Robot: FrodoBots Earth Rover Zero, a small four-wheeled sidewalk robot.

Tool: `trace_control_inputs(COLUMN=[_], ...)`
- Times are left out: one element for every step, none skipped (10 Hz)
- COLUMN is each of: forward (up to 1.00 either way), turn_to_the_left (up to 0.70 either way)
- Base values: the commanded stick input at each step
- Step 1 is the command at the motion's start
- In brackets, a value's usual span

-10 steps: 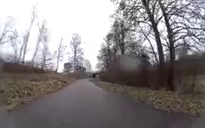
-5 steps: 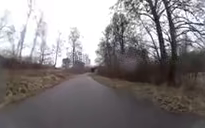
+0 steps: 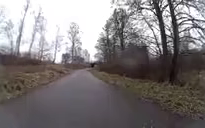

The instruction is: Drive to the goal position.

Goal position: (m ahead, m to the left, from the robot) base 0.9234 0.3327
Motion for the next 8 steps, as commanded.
trace_control_inputs(forward=[0.7,0.7,0.7,0.7,0.7,0.7,0.7,0.7], turn_to_the_left=[0.18,0.28,0.32,0.2,0.07,0.01,0.02,0.12])
